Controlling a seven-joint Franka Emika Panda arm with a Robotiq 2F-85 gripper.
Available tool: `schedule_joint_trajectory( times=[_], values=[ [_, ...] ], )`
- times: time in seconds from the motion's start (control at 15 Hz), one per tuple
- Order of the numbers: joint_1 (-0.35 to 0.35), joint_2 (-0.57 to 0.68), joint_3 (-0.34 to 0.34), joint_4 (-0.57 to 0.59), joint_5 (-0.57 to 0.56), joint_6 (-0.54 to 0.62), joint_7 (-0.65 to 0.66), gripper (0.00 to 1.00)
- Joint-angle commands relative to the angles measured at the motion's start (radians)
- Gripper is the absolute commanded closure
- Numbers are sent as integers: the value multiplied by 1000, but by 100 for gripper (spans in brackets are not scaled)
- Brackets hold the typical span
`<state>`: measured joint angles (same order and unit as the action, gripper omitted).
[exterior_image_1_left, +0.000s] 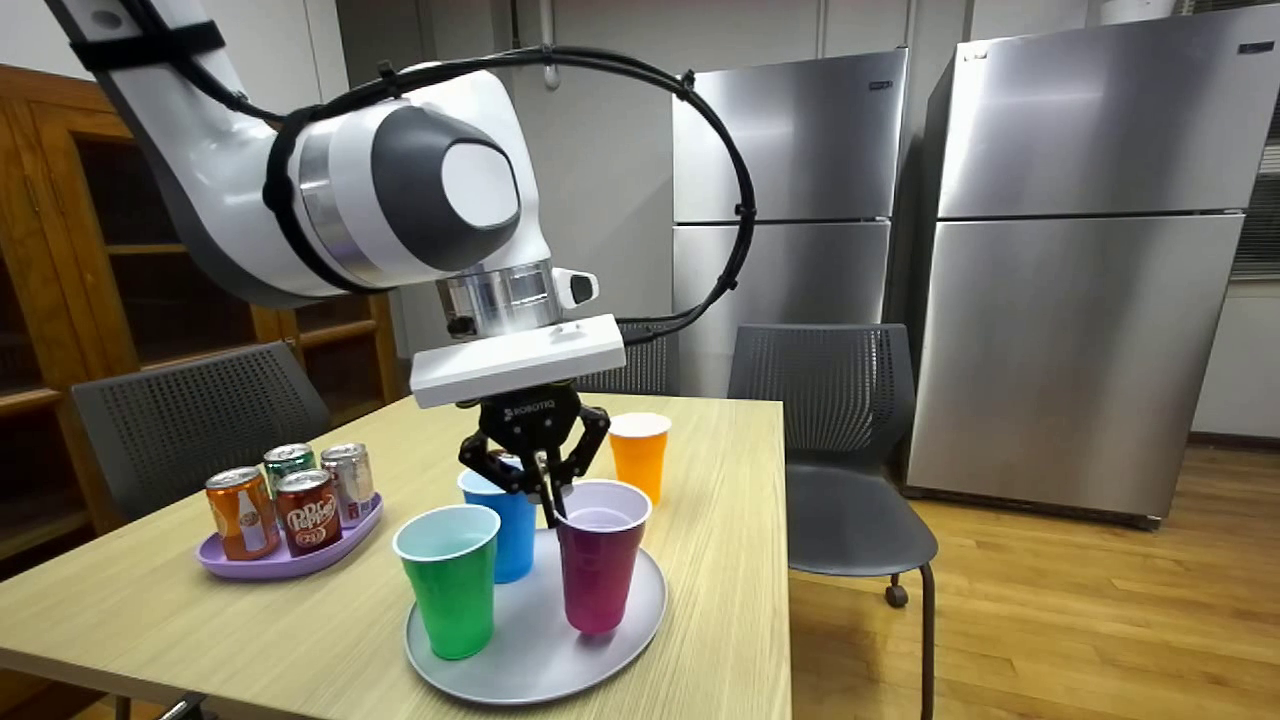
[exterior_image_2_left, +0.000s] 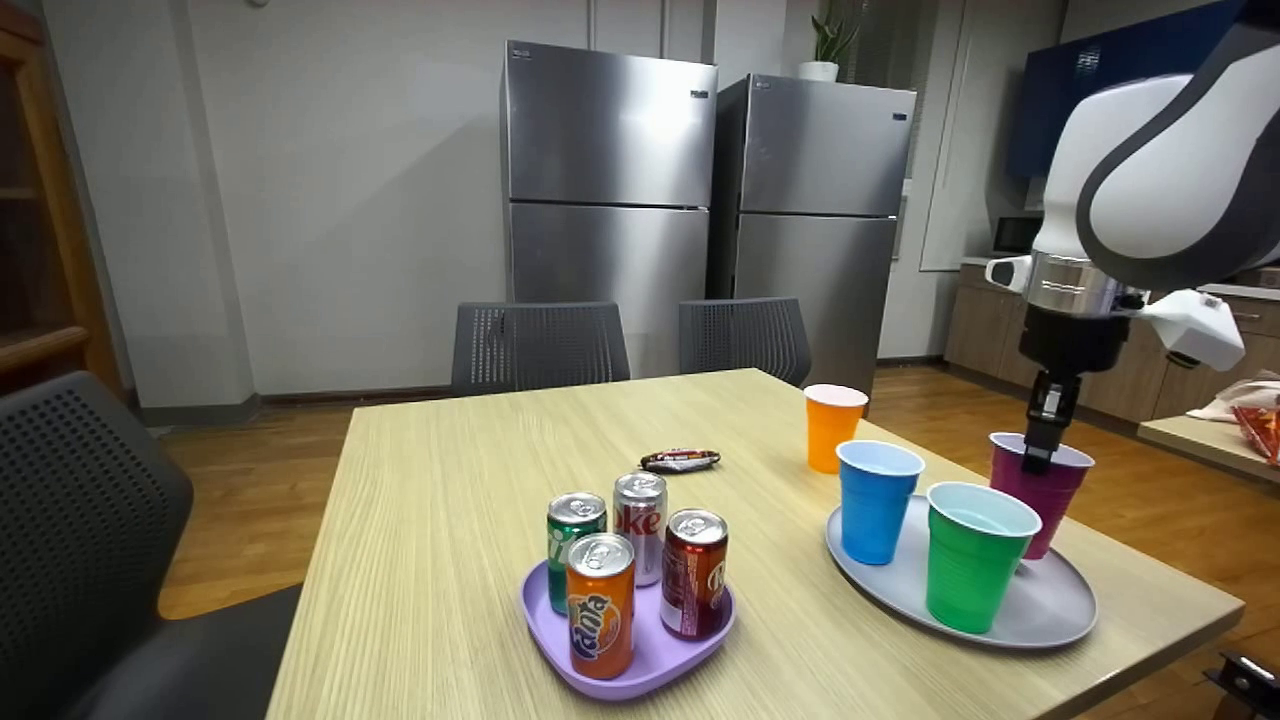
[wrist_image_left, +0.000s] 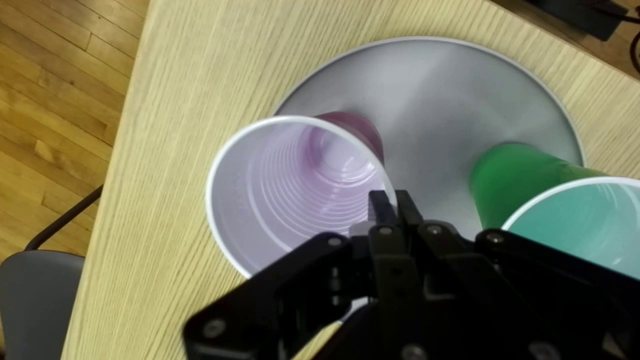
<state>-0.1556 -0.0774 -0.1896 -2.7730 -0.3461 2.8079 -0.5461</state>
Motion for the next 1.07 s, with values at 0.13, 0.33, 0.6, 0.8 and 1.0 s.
schedule_joint_trajectory(
  times=[0.13,0.33,0.6,0.8,1.0],
  values=[
    [-3,-7,4,0,-19,-7,-36,99],
    [-2,4,4,0,-16,4,-36,99],
    [-2,17,3,0,-12,22,-36,99],
    [-3,29,4,1,-15,30,-34,99],
    [-3,37,5,1,-16,33,-34,99]
  ],
)
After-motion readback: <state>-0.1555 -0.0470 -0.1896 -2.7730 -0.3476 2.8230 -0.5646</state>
